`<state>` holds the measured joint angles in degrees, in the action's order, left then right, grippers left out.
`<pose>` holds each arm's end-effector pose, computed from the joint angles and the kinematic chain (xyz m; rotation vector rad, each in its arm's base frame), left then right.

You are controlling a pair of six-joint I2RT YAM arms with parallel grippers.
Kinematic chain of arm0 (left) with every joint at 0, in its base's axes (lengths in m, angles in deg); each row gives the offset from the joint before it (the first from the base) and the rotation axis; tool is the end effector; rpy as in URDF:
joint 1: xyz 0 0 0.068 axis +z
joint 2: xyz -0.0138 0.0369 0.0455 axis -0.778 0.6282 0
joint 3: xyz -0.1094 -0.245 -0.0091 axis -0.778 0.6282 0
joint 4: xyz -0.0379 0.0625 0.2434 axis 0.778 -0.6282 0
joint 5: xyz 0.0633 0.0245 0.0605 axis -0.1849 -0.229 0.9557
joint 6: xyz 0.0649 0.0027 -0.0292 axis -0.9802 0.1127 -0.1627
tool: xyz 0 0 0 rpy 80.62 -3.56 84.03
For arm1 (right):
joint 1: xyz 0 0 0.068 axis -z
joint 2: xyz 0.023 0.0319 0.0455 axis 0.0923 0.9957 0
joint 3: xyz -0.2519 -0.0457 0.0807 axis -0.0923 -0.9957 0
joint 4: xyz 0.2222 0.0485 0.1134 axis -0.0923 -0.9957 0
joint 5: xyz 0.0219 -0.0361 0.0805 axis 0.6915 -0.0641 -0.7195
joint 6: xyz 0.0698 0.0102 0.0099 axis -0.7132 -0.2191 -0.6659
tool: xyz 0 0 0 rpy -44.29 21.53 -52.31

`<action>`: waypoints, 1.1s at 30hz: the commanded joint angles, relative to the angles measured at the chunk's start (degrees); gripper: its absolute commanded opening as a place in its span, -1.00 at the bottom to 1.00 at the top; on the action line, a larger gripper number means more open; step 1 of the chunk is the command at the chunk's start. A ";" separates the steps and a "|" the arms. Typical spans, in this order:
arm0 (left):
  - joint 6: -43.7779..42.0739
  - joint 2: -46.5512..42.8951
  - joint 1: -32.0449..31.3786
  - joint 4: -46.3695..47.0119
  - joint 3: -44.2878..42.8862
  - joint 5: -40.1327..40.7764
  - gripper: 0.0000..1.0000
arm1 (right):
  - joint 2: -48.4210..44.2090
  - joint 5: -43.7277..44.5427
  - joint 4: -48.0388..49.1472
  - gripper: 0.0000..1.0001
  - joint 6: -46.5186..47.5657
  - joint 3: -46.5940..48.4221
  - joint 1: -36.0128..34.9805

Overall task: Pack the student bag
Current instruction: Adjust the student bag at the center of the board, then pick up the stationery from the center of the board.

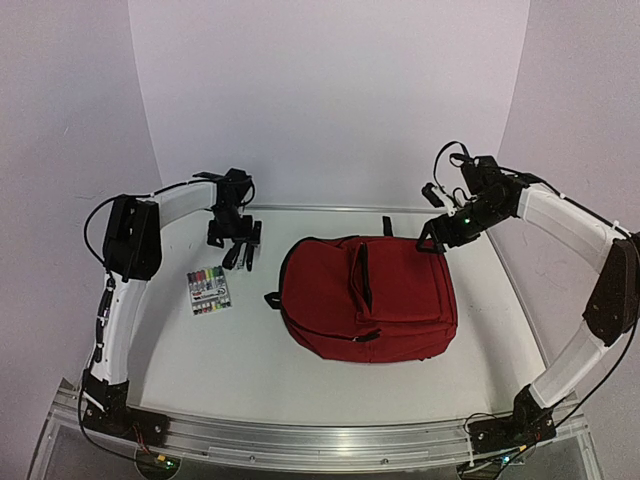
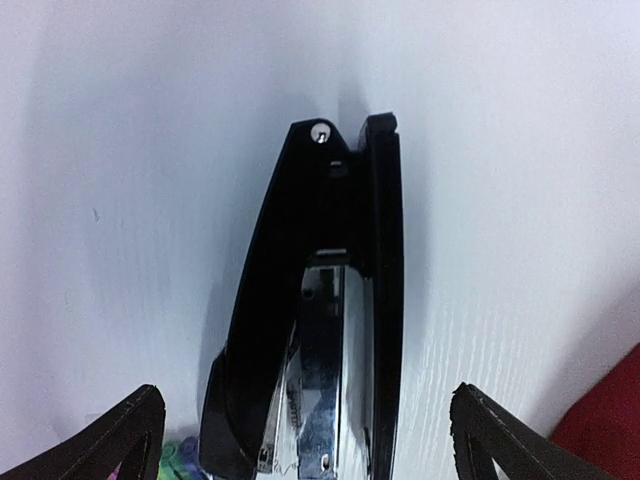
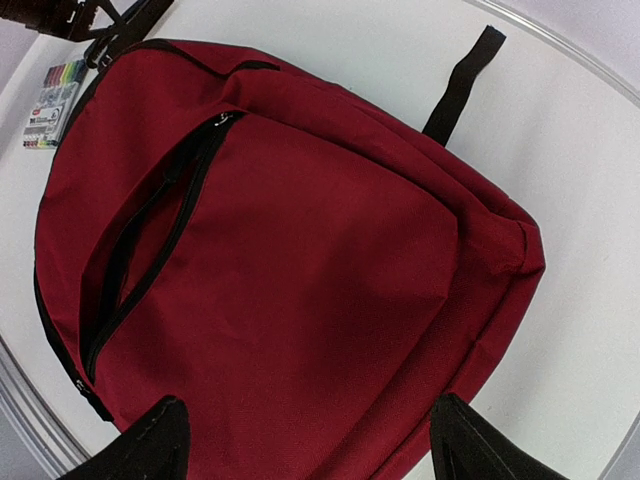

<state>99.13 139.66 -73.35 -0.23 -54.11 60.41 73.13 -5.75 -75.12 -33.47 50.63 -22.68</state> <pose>0.4685 -0.1875 0.1591 0.0388 2.7677 -0.0986 0.3229 0.1243 0.2914 -0.7781 2.3587 0.5268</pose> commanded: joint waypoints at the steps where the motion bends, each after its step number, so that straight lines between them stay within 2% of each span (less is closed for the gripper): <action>1: -2.10 3.69 0.60 -1.26 -5.27 -1.53 0.99 | -1.71 -0.69 -0.70 0.62 0.33 0.92 0.09; 4: -2.68 5.62 0.65 -2.16 -6.51 -2.19 0.90 | -0.69 -2.11 -0.56 0.60 -0.30 1.72 0.03; 9: -2.64 5.04 0.62 -1.61 -3.50 -3.76 0.60 | 1.57 -4.43 0.02 0.59 -2.43 2.74 -0.79; 17: -0.46 -2.18 0.60 1.13 3.26 -6.58 -0.13 | 4.83 -3.94 4.08 0.57 -6.92 4.07 -7.68; 20: 0.56 -6.43 0.65 1.40 4.25 -6.60 -0.34 | 6.57 -1.58 5.69 0.58 -9.69 4.99 -11.11; 26: 2.88 -16.93 0.11 2.02 8.79 -7.06 -0.40 | 11.23 4.34 8.16 0.48 -17.83 8.40 -16.38; 30: 5.06 -23.54 -0.81 2.70 13.48 -6.14 -0.40 | 13.84 9.33 8.69 0.47 -20.65 10.85 -18.95; 33: 6.36 -26.91 -2.19 2.48 15.83 -4.91 -0.40 | 15.12 14.93 8.80 0.37 -22.40 10.54 -20.62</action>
<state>102.75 121.22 -73.74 -0.02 -40.00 53.97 86.64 0.29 -67.89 -51.39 59.02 -41.58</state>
